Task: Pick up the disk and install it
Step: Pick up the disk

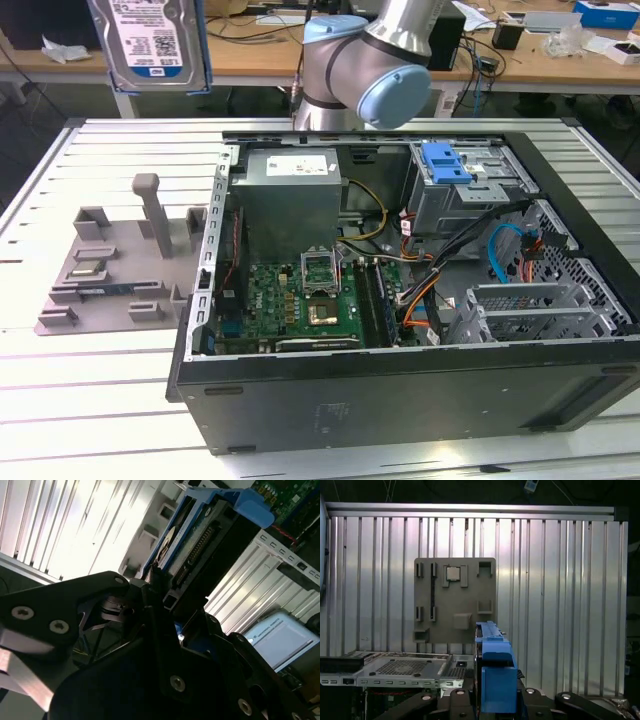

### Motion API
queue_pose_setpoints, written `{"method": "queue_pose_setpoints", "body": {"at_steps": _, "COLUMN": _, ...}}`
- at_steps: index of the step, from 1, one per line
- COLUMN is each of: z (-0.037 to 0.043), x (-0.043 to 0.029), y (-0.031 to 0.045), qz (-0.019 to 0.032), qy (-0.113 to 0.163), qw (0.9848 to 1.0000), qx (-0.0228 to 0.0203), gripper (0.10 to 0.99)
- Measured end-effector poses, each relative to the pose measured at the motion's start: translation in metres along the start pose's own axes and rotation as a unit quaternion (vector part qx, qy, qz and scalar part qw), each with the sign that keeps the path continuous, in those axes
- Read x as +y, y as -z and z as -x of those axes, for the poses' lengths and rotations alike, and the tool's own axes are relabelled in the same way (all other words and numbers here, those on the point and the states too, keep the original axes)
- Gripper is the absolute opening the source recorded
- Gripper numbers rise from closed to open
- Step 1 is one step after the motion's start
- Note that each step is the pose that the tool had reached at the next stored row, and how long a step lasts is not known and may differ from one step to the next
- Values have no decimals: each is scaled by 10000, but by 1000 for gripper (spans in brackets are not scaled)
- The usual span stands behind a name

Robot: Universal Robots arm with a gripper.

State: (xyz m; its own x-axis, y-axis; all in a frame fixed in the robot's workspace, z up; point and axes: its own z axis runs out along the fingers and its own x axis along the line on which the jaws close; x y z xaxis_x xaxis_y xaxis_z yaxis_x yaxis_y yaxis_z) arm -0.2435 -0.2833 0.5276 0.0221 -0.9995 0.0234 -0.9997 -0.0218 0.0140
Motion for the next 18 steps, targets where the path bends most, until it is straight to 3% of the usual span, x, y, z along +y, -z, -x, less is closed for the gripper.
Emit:
{"method": "queue_pose_setpoints", "body": {"at_steps": 6, "z": -6, "x": -270, "y": 4, "qz": 0, "qy": -1, "qw": 10000, "qx": 0, "gripper": 369}}
{"method": "queue_pose_setpoints", "body": {"at_steps": 8, "z": -9, "x": -417, "y": 6, "qz": 1, "qy": 0, "qw": 10000, "qx": 0, "gripper": 369}}
{"method": "queue_pose_setpoints", "body": {"at_steps": 18, "z": -19, "x": -871, "y": 12, "qz": 0, "qy": -1, "qw": 10000, "qx": 0, "gripper": 369}}
